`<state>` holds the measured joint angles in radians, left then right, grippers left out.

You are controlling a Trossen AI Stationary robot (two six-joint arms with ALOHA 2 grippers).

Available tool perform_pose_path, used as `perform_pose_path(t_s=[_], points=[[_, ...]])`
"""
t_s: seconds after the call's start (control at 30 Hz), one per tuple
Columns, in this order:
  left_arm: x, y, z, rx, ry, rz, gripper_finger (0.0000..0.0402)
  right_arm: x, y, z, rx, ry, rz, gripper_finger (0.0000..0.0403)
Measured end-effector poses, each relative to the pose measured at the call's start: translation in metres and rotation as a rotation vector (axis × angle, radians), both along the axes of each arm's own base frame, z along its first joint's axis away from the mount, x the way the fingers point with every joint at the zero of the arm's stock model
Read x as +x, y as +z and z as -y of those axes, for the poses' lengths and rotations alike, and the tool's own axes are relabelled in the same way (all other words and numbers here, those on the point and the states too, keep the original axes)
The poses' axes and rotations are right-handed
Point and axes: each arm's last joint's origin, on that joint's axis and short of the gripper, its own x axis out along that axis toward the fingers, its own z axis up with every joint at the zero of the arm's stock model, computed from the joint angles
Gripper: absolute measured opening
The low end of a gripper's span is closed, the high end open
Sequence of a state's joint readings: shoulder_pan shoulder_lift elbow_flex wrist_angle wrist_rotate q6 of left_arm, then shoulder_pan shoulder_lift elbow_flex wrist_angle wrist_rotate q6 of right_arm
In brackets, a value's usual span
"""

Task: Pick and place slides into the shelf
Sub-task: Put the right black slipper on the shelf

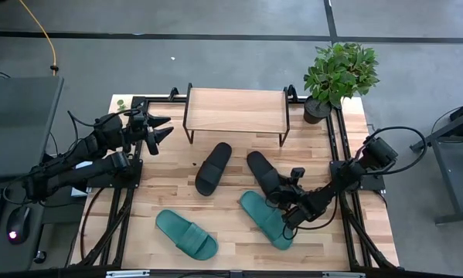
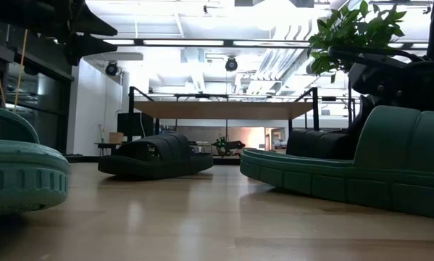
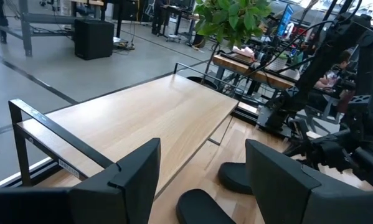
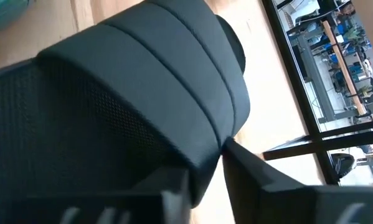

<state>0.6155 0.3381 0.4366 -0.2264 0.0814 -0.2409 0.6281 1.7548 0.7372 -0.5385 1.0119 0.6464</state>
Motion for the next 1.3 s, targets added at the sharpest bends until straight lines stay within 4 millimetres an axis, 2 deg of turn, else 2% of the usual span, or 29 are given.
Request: perform_pose_path(t_s=[0.13, 0.73, 1.03, 1.3], points=[[0.0, 0.0, 0.0, 0.0, 0.0, 0.0, 0.0216, 0.0, 0.0, 0.0, 0.001, 0.0, 0.0, 0.0007], [0.0, 0.0, 0.0, 0.0, 0.0, 0.0, 0.0216, 0.003, 0.003, 0.004, -0.025, -0.018, -0.006, 0.0001], [0.0, 0.0, 0.0, 0.0, 0.004, -0.001, 0.0216, 0.027, 0.034, 0.01, -0.061, -0.09, -0.091, 0.0], [0.0, 0.0, 0.0, 0.0, 0.004, -0.001, 0.0216, 0.044, 0.068, 0.004, -0.095, -0.1, -0.081, 0.0]])
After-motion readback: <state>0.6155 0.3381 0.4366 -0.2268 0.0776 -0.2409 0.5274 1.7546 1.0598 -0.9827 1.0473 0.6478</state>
